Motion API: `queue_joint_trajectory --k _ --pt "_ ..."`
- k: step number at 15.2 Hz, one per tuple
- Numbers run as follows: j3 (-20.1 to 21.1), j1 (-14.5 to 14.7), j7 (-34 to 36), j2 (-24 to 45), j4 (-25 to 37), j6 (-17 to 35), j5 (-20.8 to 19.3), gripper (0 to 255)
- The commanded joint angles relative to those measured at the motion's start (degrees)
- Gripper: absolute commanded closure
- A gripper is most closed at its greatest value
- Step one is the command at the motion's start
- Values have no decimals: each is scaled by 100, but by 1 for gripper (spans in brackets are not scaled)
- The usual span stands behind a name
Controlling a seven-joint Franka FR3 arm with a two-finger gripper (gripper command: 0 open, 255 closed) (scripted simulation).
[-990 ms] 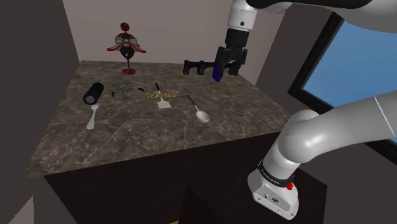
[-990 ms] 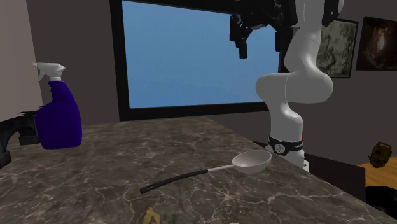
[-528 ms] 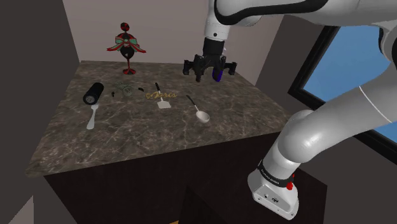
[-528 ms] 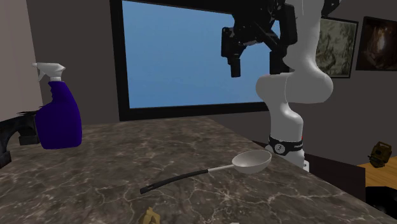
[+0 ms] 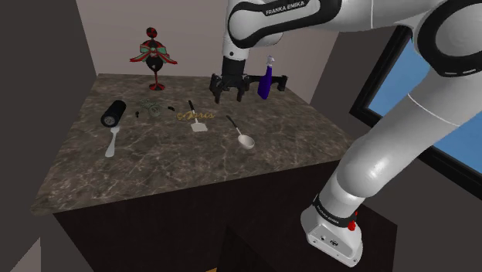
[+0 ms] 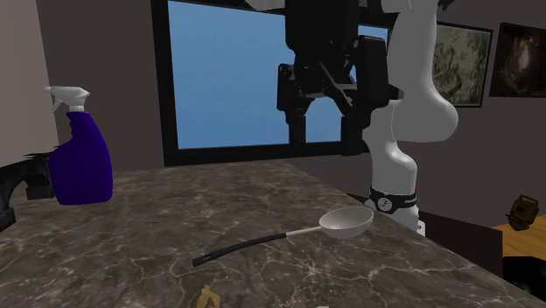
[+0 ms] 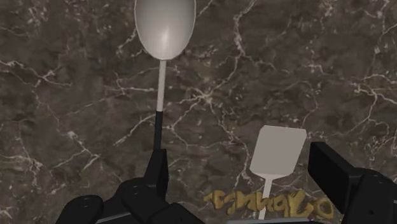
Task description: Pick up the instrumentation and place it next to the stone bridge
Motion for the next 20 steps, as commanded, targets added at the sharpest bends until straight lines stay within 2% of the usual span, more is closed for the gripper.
queue_joint_trajectory --k 1,8,15,20 --pt "63 -9 216 474 256 275 -91 0" --pt "104 10 886 1956 1367 791 -500 0" --pt "-36 143 1451 3492 2908 915 -881 0" --pt "-57 150 1478 3674 2850 1158 -912 0"
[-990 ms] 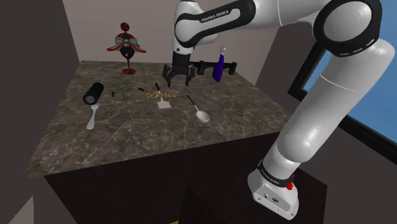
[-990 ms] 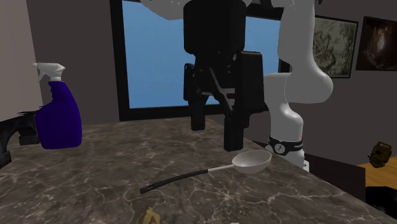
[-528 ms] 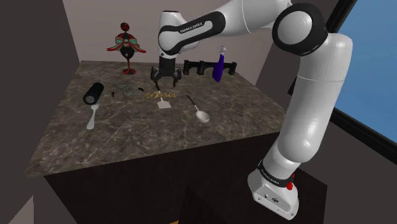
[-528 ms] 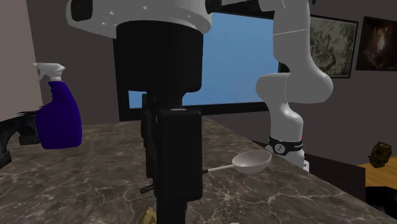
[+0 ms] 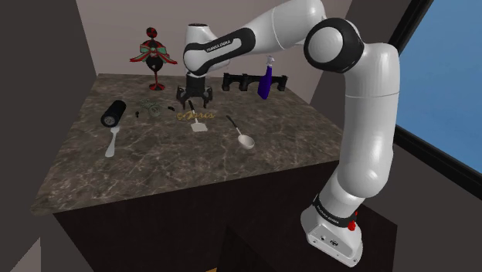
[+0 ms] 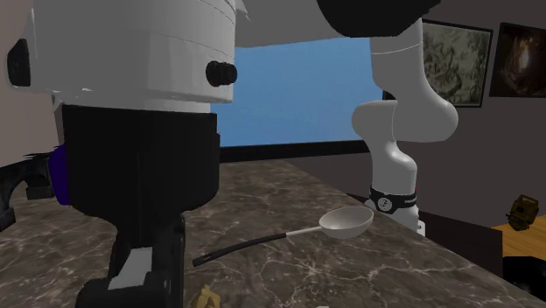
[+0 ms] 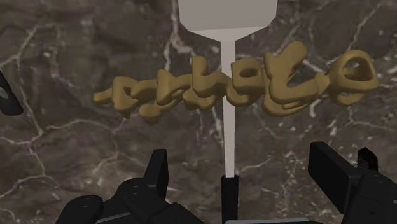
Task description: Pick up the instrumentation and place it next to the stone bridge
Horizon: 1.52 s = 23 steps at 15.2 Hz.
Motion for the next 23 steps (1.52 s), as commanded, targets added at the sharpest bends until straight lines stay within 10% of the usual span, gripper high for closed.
queue_joint_trajectory --k 1,11,12,23 --pt "-8 -5 3 62 -64 129 -11 0" --pt "-18 -3 14 162 -117 280 -28 0" --pt "-18 -3 14 162 -117 280 -28 255" --pt "-12 -6 2 93 -63 158 -15 255"
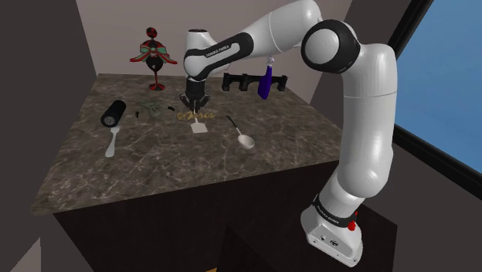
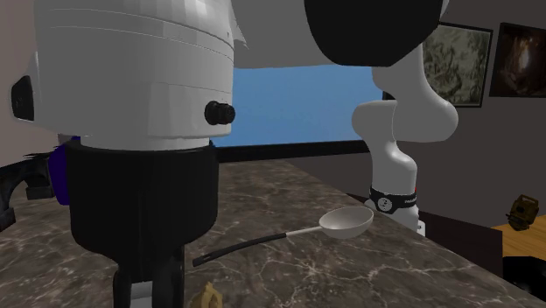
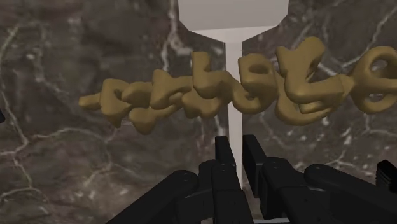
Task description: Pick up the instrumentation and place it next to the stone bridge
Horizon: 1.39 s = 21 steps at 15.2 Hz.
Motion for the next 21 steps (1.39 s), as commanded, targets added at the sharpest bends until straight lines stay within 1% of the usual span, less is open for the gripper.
queue_joint_trajectory --k 1,11,21 --pt "5 -5 -14 -62 48 -108 12 255" --pt "29 -13 -68 -334 431 -761 68 255" --pt "44 -9 -114 -496 968 -1458 106 255"
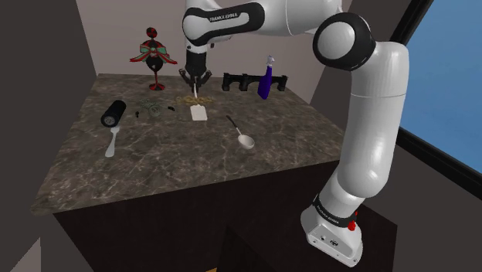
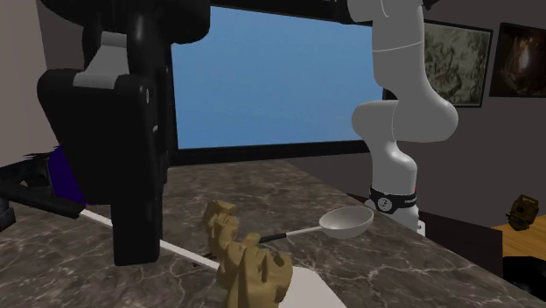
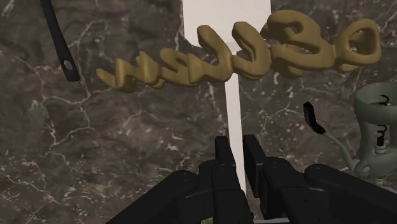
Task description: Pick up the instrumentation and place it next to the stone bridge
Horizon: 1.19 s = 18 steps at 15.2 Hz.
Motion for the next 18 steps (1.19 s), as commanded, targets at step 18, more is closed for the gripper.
queue_joint_trajectory --k 18 --pt "-267 -604 -921 -1231 -938 -252 243 255"
